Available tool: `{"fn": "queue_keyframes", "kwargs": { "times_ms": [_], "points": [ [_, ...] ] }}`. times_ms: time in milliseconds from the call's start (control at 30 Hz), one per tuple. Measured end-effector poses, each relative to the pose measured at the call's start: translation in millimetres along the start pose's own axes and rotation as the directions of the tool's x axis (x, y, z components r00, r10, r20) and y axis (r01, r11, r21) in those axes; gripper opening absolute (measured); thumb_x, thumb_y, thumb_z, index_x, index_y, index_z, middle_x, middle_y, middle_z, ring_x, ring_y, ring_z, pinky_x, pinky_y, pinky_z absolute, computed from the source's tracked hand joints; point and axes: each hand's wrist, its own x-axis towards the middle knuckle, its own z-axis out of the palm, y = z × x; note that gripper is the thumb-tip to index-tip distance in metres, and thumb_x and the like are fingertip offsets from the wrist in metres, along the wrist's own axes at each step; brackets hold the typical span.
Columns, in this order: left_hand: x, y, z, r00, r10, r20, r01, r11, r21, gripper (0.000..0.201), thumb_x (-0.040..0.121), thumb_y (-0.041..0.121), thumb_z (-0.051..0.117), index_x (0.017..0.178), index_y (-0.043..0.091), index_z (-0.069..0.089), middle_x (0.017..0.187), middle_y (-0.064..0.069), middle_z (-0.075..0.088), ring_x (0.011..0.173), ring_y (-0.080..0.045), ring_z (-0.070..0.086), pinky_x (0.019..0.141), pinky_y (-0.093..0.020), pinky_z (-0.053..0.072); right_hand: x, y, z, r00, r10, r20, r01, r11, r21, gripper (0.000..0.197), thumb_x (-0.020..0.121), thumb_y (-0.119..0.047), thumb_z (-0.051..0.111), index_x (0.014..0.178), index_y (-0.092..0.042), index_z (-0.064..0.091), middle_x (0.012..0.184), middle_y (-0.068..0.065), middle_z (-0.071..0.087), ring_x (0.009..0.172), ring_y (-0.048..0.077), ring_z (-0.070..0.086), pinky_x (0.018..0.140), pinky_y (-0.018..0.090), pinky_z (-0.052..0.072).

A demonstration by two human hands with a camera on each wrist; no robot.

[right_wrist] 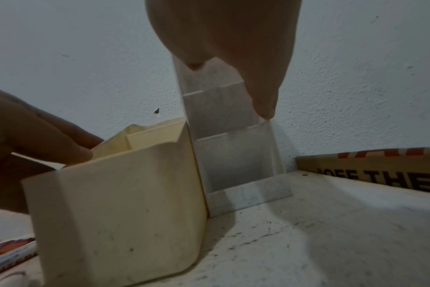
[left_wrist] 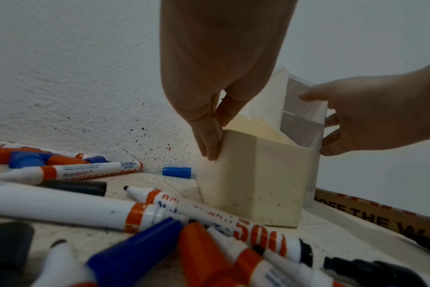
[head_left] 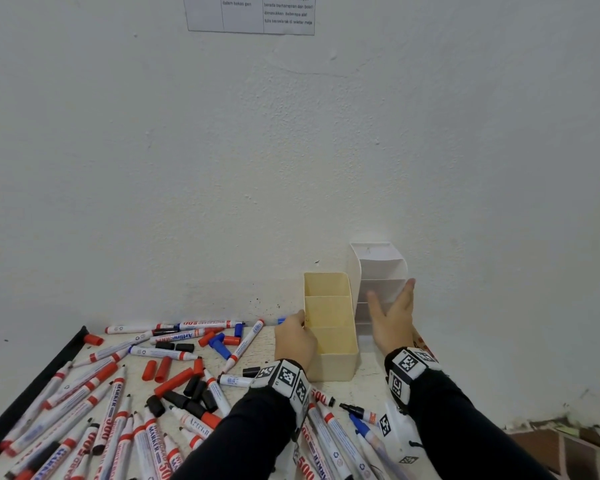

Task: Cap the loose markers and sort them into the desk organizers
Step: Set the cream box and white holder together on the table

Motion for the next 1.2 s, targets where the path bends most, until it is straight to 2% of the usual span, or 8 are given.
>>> {"fn": "queue_keyframes", "kwargs": {
  "times_ms": [100, 167, 333, 433, 800, 967, 1033, 1200],
  "points": [
    [0, -1, 0, 1.0, -0.004, -0.008, 0.004, 1.0, -0.006, 0.027, 0.091, 0.008, 0.043, 0.104, 0.02, 0.063, 0.091, -0.004, 0.069, 0.079, -0.019, 0.065, 0.075, -0.032, 0.056, -2, -3, 2, 1.0, -0.008, -0.015, 0.008, 1.0, 0.017, 0.113, 0.075, -0.038, 0.072, 0.147, -0.014, -0.012, 0.156, 0.009, 0.0, 0.143, 0.028, 0.012, 0.115, 0.041, 0.019],
    [0, -1, -1, 1.0, -0.014, -0.001, 0.014, 1.0, -0.021, 0.028, 0.091, 0.007, 0.042, 0.105, 0.019, 0.064, 0.093, -0.005, 0.069, 0.08, -0.019, 0.064, 0.074, -0.029, 0.055, 1, -4, 4, 1.0, 0.016, -0.022, -0.016, 1.0, 0.005, 0.12, 0.07, -0.035, 0.078, 0.147, -0.015, -0.013, 0.155, 0.013, 0.004, 0.141, 0.031, 0.016, 0.113, 0.043, 0.021],
    [2, -3, 2, 0.999, -0.019, -0.034, 0.017, 0.999, -0.036, 0.033, 0.091, 0.008, 0.043, 0.115, 0.02, 0.063, 0.096, -0.005, 0.069, 0.079, -0.018, 0.065, 0.075, -0.031, 0.057, 5, -1, 8, 0.997, 0.03, -0.07, -0.031, 0.999, -0.017, 0.116, 0.07, -0.03, 0.079, 0.147, -0.016, -0.008, 0.149, 0.018, 0.018, 0.134, 0.037, 0.029, 0.108, 0.047, 0.03],
    [2, -4, 3, 0.999, -0.026, -0.033, 0.024, 0.999, -0.044, 0.031, 0.093, 0.008, 0.043, 0.114, 0.018, 0.063, 0.1, -0.005, 0.069, 0.082, -0.018, 0.064, 0.073, -0.024, 0.052, 6, 0, 6, 0.995, 0.039, -0.094, -0.041, 0.999, -0.019, 0.116, 0.069, -0.03, 0.079, 0.147, -0.016, -0.005, 0.148, 0.018, 0.021, 0.133, 0.036, 0.03, 0.108, 0.048, 0.033],
    [-3, -3, 7, 1.0, -0.008, -0.016, 0.007, 0.995, -0.096, 0.034, 0.096, 0.009, 0.043, 0.127, 0.011, 0.055, 0.12, -0.008, 0.063, 0.104, -0.018, 0.058, 0.08, -0.018, 0.039, 12, 4, -12, 0.997, 0.07, 0.045, -0.069, 0.998, -0.008, 0.119, 0.07, -0.027, 0.079, 0.147, -0.011, -0.01, 0.155, 0.013, 0.008, 0.141, 0.028, 0.017, 0.115, 0.039, 0.019],
    [1, -8, 1, 0.995, -0.042, 0.087, 0.056, 0.986, -0.159, 0.04, 0.095, 0.013, 0.046, 0.135, 0.015, 0.048, 0.129, -0.006, 0.058, 0.113, -0.021, 0.057, 0.097, -0.031, 0.048, 12, 3, -12, 0.996, 0.082, 0.047, -0.082, 0.997, -0.001, 0.119, 0.069, -0.027, 0.08, 0.147, -0.013, -0.009, 0.154, 0.013, 0.011, 0.14, 0.029, 0.02, 0.114, 0.041, 0.021],
    [3, -11, 0, 0.992, -0.051, 0.119, 0.075, 0.975, -0.208, 0.042, 0.093, 0.014, 0.049, 0.135, 0.018, 0.048, 0.128, -0.004, 0.059, 0.115, -0.021, 0.056, 0.097, -0.039, 0.049, 12, 3, -12, 0.995, 0.083, 0.051, -0.083, 0.997, 0.002, 0.119, 0.069, -0.027, 0.081, 0.147, -0.014, -0.008, 0.153, 0.013, 0.012, 0.14, 0.029, 0.021, 0.115, 0.042, 0.022],
    [4, -14, -2, 0.983, -0.077, 0.167, 0.124, 0.949, -0.291, 0.044, 0.091, 0.014, 0.053, 0.135, 0.019, 0.048, 0.131, -0.001, 0.057, 0.118, -0.02, 0.054, 0.099, -0.041, 0.048, 13, 5, -10, 0.995, 0.086, 0.054, -0.086, 0.996, -0.001, 0.119, 0.069, -0.028, 0.08, 0.147, -0.015, -0.009, 0.153, 0.014, 0.012, 0.139, 0.03, 0.022, 0.115, 0.045, 0.023]
  ]
}}
